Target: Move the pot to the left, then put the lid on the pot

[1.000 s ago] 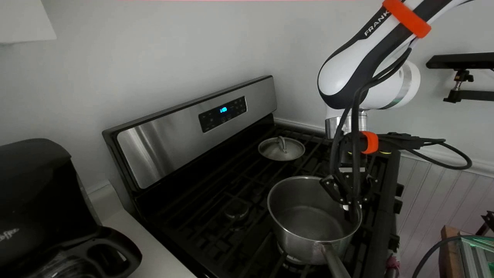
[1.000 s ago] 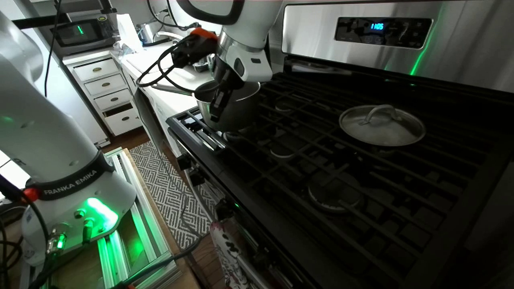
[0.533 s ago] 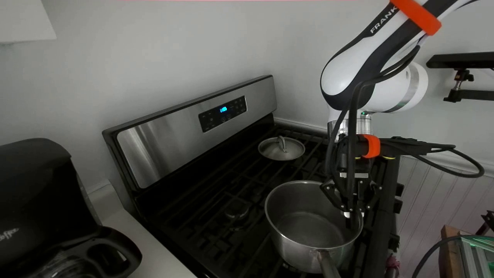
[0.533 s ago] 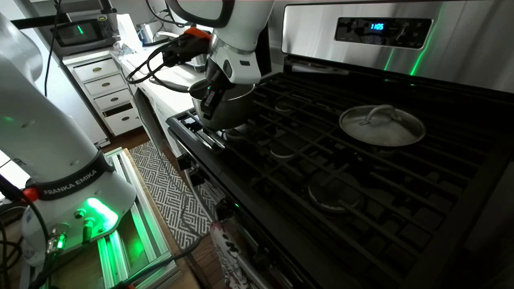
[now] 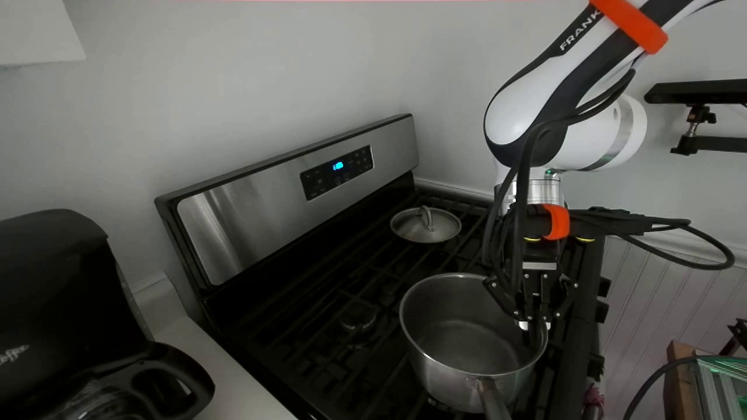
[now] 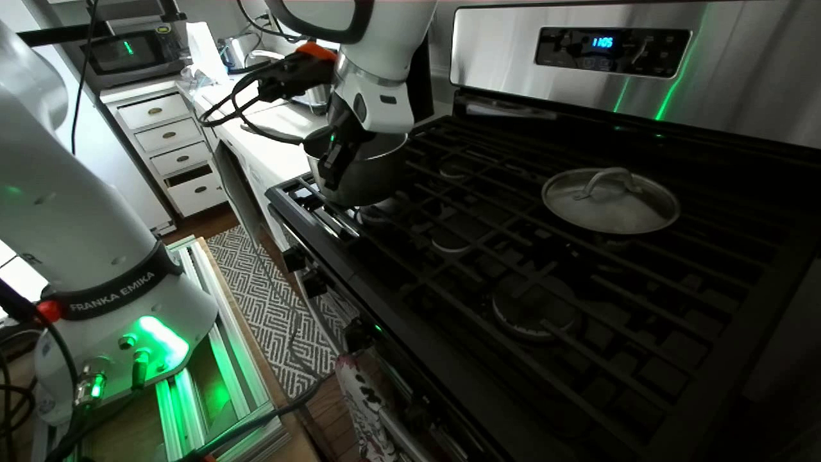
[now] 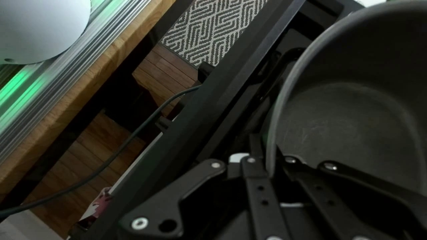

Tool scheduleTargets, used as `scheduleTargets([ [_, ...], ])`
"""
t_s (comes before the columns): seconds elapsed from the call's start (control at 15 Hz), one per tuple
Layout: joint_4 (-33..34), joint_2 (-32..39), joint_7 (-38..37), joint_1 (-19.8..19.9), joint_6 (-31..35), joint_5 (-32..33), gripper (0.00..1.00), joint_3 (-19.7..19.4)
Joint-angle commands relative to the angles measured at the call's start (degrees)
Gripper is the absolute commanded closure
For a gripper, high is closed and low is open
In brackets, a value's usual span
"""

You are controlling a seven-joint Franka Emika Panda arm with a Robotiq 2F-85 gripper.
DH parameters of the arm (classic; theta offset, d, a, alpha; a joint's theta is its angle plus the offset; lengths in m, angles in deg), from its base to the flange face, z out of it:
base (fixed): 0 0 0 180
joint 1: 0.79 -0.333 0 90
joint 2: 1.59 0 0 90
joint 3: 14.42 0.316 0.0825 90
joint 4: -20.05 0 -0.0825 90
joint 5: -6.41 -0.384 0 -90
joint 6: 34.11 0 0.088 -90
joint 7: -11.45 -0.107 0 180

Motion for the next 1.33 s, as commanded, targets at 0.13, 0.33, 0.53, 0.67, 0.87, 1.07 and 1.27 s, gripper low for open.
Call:
scheduleTargets([
  [0.13,-1.5,0.5,-2.0,0.5,1.0,2.4,0.78,0.0],
  [0.33,-1.6,1.2,-2.1,0.6,0.5,2.5,0.56,-0.3],
  [0.53,-1.7,1.1,-1.9,0.6,0.6,2.4,0.34,-0.4],
  [0.67,-1.9,0.1,-1.5,0.5,1.0,2.2,0.22,-0.3],
  [0.87,-2.2,-2.9,-1.3,0.9,1.4,2.4,0.0,-0.7],
  [1.07,-1.9,-6.9,-1.6,1.6,0.0,3.2,0.0,-0.9],
  [1.27,-1.2,-11.1,-1.8,2.4,-0.7,4.0,0.0,-0.8],
])
